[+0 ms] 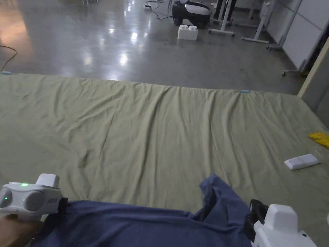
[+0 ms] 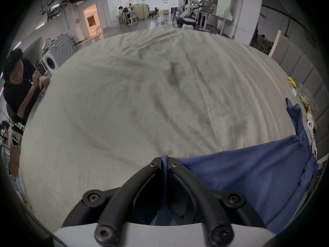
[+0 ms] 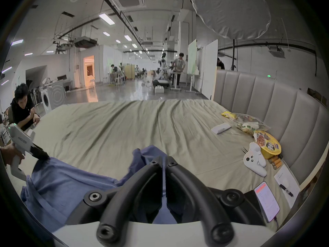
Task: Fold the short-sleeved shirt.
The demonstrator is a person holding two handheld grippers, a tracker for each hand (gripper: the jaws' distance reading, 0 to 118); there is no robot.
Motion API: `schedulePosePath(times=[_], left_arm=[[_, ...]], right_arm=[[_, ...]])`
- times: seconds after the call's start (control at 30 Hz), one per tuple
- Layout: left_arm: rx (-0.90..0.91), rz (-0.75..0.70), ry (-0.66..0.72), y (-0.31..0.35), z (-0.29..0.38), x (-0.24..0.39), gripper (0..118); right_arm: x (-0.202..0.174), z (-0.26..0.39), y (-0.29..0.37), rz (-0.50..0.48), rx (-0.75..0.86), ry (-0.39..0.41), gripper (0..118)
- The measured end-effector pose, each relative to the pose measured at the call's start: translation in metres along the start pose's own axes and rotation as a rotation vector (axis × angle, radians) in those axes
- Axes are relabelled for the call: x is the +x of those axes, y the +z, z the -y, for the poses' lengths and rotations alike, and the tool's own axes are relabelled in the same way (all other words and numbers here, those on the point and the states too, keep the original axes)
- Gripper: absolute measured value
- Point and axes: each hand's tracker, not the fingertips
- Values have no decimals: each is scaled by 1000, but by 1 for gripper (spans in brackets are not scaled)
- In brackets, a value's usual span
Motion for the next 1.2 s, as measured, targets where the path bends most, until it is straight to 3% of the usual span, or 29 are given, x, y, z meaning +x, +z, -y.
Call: schedulePosePath(times=[0.07,0.17,0.27,0.37,0.4,0.53,0.57,0.7,0.73,0.77,0.8,1.2], left_arm=[[20,-3,-11,12,-2,-2,6],[98,12,1,42,-1,-1,6],[141,17,23,61,2,-3,6],[169,16,27,75,8,-2,6],[173,15,27,77,10,-1,6],[177,-6,46,78,16,1,6],[178,-10,52,76,16,1,6],[174,-9,70,76,20,2,6],[173,-9,68,76,21,3,6],[176,-11,64,77,22,5,6],[177,-13,62,77,22,5,6],[205,18,84,102,31,-10,6]], right_arm=[[14,-5,-21,-6,-94,17,8],[38,-10,-61,-42,-253,-4,42],[58,-7,-105,-62,-402,-40,50],[67,-1,-141,-49,-511,-53,71],[66,1,-149,-53,-526,-17,78],[60,19,-183,-118,-630,47,83],[58,24,-189,-113,-652,41,82],[52,29,-191,-95,-659,60,61],[51,27,-190,-96,-656,67,49],[50,26,-189,-98,-630,79,29],[51,25,-188,-97,-623,76,2],[58,-8,-122,-124,-503,33,1]])
